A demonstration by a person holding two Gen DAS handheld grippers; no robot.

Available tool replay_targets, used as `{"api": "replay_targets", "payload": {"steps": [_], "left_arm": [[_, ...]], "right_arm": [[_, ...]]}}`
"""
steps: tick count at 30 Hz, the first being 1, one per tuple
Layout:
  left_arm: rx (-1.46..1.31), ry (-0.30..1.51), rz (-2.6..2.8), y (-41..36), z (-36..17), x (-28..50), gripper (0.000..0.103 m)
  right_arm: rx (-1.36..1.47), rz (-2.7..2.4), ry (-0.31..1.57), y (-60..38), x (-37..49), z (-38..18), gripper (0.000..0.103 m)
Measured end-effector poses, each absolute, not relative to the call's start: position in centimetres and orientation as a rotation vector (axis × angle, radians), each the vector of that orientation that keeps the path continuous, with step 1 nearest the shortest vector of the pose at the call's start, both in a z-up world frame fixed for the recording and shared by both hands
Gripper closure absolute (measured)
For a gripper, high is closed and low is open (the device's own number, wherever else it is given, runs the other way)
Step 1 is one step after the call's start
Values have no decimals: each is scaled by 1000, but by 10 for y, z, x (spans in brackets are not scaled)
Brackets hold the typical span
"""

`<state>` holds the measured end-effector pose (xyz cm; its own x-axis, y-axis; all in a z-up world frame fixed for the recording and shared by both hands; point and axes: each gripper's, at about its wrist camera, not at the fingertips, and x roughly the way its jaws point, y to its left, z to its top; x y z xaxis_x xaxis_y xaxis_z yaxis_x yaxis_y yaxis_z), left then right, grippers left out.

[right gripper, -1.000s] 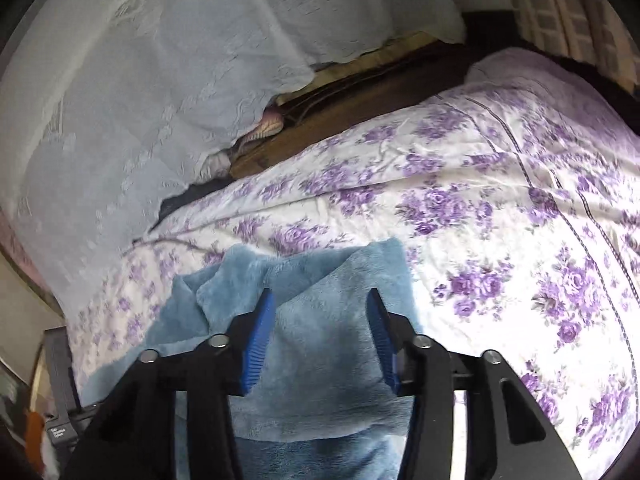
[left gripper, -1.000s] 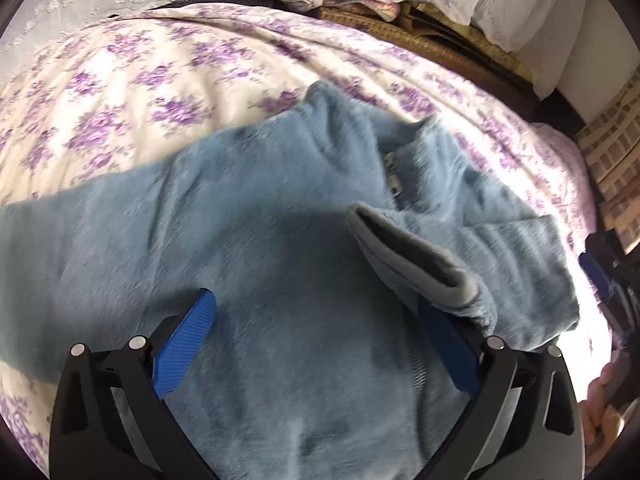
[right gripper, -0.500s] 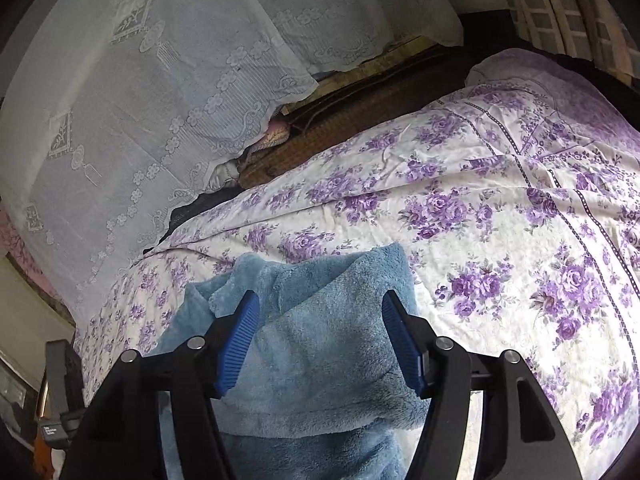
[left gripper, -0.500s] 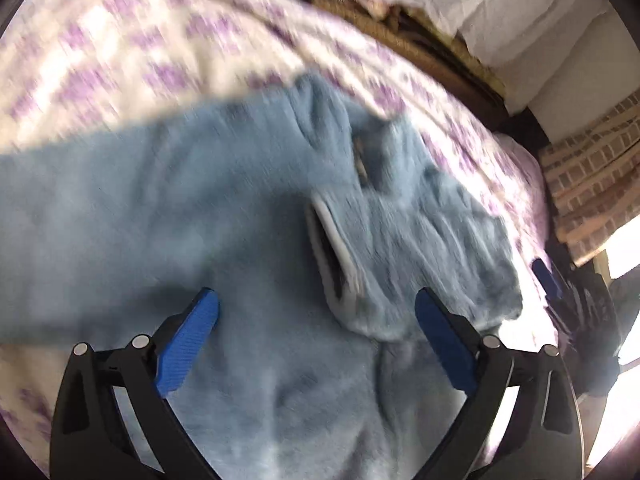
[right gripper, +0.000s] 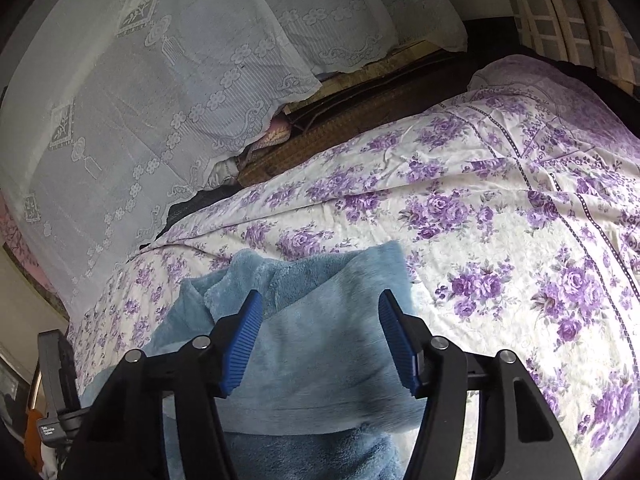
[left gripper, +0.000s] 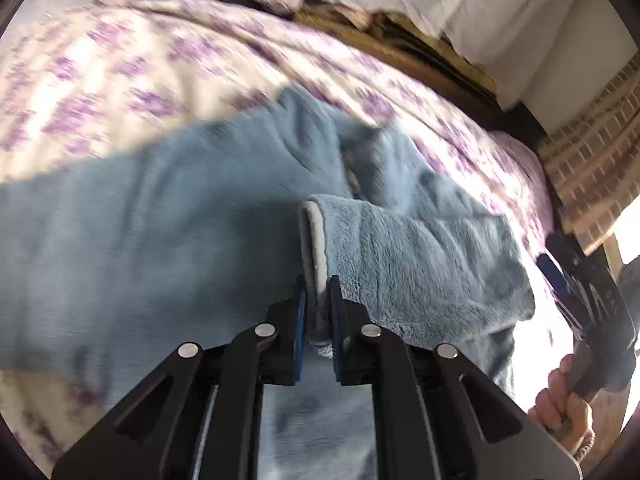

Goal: Fold small clothes

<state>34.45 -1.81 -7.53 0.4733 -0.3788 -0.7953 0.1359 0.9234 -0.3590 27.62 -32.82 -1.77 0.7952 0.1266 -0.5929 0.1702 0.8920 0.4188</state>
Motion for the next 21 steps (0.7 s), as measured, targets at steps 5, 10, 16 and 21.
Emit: {"api": "replay_targets", "payload": {"steps": [5,10,16,21], "left_arm": [[-182,1070,-266,-19,-94,349,91],[-128,966,-212,-20,-77,334,54],[-146,874,-192,-9,-58,326,40],[11,1026,-126,-28,-97,341,24]], "right_arm": [[394,-101,888,-328,309,-68,46],[408,-114,734,-331,289,-38,55],[299,34,761,-291,286,-30,55],[164,29,928,-270,300,-69,41]]}}
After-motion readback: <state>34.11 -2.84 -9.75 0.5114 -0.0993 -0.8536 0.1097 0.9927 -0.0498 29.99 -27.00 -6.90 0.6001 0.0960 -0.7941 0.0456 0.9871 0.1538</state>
